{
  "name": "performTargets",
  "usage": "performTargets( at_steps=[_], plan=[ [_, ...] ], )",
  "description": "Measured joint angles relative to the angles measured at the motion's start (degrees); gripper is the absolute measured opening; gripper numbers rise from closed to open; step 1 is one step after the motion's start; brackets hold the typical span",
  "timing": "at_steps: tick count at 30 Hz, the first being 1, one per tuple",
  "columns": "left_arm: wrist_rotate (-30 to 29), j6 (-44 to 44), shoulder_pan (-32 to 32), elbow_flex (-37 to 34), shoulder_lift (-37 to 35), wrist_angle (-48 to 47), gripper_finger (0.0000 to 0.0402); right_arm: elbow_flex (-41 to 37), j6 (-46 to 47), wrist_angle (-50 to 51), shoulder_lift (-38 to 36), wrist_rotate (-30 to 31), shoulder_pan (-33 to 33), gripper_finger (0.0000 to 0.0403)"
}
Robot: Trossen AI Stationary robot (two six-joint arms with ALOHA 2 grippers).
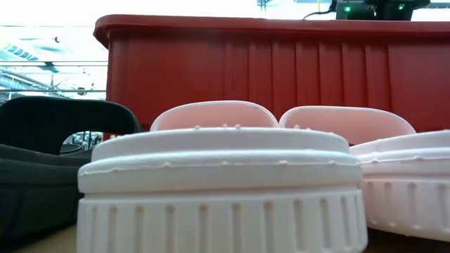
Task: Pick and place slides into bin
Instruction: Adjust the red bin on the table
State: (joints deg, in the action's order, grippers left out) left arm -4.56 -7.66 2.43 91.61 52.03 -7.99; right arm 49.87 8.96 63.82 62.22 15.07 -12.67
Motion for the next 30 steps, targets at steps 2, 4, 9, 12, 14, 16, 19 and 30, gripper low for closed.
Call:
performTargets(
  at_steps=[2,4,9,12,14,16,19,30],
  plan=[
    [0.0,0.0,-0.02,0.0,0.0,0.0,0.0186,0.0,0.76,-1.45,-0.88,-1.39,0.0,0.0216],
    [-0.01,0.0,-0.02,0.0,0.0,0.0,0.0186,0.0,1.9,-2.65,-1.96,-2.23,0.0,0.0216],
    [-0.02,0.06,-0.01,0.0,0.0,0.0,0.0186,0.02,4.25,-5.82,-5.41,-4.05,-0.02,0.0212],
    [0.0,0.26,-0.01,0.0,0.0,0.0,0.0186,0.02,5.5,-10.67,-7.53,-7.64,0.0,0.0211],
    [0.0,0.28,0.0,0.0,0.0,-0.02,0.0186,0.02,6.94,-15.62,-8.98,-10.15,0.0,0.0211],
    [-0.02,0.29,-0.02,0.0,0.0,-0.02,0.0186,0.04,8.38,-21.27,-10.57,-13.03,0.0,0.021],
    [-0.01,0.28,0.0,0.0,0.0,-0.05,0.0186,0.11,10.6,-28.23,-13.29,-15.79,0.0,0.021],
    [0.0,-0.33,-0.02,0.0,0.02,-2.29,0.0186,6.7,15.72,-12.23,-25.15,-10.67,0.02,0.021]
  ],
)
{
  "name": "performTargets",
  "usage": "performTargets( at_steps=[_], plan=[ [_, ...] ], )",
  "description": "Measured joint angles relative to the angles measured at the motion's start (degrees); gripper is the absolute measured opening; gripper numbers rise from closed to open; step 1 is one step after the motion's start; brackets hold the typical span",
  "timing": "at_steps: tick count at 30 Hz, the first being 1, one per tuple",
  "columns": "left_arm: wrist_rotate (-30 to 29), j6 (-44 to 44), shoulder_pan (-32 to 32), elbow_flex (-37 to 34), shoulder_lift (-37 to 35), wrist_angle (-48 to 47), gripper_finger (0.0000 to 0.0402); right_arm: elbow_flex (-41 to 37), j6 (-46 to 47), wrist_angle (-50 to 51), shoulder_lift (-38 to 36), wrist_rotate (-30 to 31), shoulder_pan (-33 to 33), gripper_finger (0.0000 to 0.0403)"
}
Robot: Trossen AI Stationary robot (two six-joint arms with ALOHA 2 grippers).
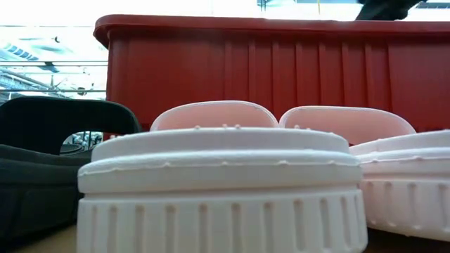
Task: Pick and place slides into bin
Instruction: Adjust the red bin on the table
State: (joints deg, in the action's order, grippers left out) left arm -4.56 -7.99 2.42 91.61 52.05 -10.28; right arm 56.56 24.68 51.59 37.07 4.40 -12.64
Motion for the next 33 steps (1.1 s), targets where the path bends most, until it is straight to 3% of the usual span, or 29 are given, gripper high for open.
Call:
performTargets(
  at_steps=[7,17,23,33],
  plan=[
    [0.02,0.02,0.0,0.0,0.0,-0.24,0.0186,4.84,7.04,14.85,-3.71,7.47,0.0,0.021],
    [0.04,0.04,0.02,0.0,0.0,-0.24,0.0186,4.89,18.52,30.05,-3.79,9.39,0.0,0.021],
    [0.07,0.07,0.01,0.0,0.0,-0.24,0.0186,4.89,22.38,31.44,-3.78,12.36,-0.02,0.021],
    [0.07,0.92,0.0,0.0,0.0,-0.24,0.0186,4.81,24.07,27.46,-3.36,11.95,-0.02,0.021]
  ],
)
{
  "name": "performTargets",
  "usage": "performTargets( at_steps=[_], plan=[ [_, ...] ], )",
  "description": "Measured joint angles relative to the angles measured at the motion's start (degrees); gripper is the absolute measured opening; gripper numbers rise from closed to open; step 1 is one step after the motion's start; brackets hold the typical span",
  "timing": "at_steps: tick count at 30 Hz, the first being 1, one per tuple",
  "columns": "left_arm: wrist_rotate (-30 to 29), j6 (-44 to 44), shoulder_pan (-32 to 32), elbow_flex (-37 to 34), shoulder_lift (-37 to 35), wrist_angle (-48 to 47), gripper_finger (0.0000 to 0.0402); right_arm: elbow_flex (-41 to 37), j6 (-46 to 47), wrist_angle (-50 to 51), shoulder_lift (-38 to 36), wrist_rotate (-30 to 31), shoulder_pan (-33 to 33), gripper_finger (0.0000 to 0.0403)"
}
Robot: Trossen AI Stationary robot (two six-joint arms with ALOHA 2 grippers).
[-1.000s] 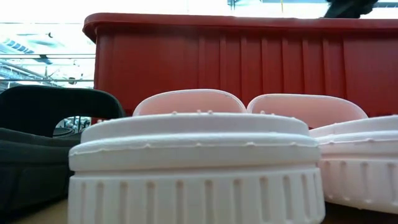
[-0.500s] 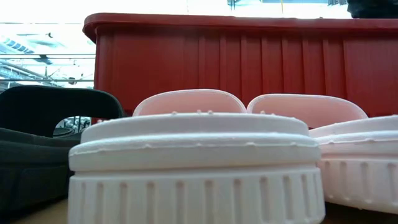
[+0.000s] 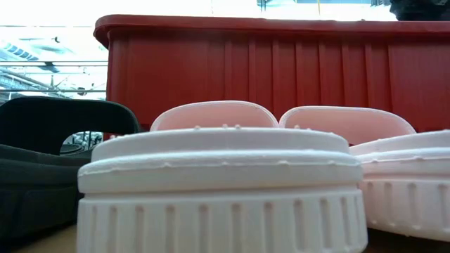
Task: Pick and place slides into bin
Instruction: Adjust the red bin on the table
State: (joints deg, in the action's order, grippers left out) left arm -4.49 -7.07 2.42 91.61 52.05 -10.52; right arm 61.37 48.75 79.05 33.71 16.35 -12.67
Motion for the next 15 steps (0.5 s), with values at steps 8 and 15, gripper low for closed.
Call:
performTargets(
  at_steps=[8,15],
  plan=[
    [0.02,-0.2,0.01,0.0,0.0,-0.05,0.0186,-1.2,4.02,2.61,2.31,0.4,0.0,0.021],
    [0.07,-0.79,0.0,0.0,-0.02,-1.17,0.0186,-4.58,5.06,0.14,2.66,-0.65,0.0,0.021]
  ],
)
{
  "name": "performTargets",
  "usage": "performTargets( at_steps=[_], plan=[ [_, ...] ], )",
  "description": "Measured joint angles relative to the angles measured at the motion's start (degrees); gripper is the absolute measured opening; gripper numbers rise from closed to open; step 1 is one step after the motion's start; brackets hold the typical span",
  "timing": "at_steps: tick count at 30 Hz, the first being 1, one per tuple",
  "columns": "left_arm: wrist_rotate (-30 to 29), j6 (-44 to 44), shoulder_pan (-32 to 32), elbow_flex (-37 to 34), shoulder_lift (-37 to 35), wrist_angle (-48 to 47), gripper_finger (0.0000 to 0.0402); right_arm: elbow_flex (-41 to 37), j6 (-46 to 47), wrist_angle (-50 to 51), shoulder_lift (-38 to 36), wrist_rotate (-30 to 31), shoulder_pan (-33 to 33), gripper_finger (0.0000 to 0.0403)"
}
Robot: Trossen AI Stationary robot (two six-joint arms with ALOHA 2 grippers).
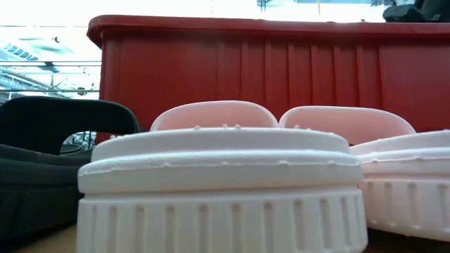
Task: Pick and place slides into bin
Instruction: Adjust the red bin on the table
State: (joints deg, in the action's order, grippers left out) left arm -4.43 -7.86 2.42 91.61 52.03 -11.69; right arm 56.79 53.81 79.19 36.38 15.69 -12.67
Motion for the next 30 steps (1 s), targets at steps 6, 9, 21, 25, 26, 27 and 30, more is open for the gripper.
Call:
performTargets(
  at_steps=[6,9,21,25,26,27,30],
  plan=[
    [0.02,-0.22,0.02,0.0,0.02,-0.24,0.0186,-1.39,3.77,-1.65,-0.48,0.68,0.0,0.021],
    [0.02,-0.24,0.0,0.0,0.0,-0.49,0.0186,-3.31,3.58,-5.34,-0.26,-0.77,-0.03,0.021],
    [0.02,0.03,0.0,0.0,0.02,-0.52,0.0186,-9.81,4.04,-21.42,0.97,-4.77,0.03,0.021],
    [0.02,-0.32,0.0,0.0,0.0,-0.54,0.0186,-9.81,4.07,-19.62,0.9,-3.9,0.03,0.021],
    [0.02,-0.39,0.0,0.0,0.0,-0.54,0.0186,-9.81,4.05,-19.32,0.66,-3.81,0.03,0.021],
    [0.02,-0.39,0.01,0.0,0.01,-0.56,0.0186,-9.81,4.01,-19.16,0.33,-3.79,0.03,0.021],
    [0.02,-0.41,0.01,0.01,0.0,-0.56,0.0186,-9.81,4.03,-19.27,-1.09,-3.73,0.03,0.021]
  ],
)
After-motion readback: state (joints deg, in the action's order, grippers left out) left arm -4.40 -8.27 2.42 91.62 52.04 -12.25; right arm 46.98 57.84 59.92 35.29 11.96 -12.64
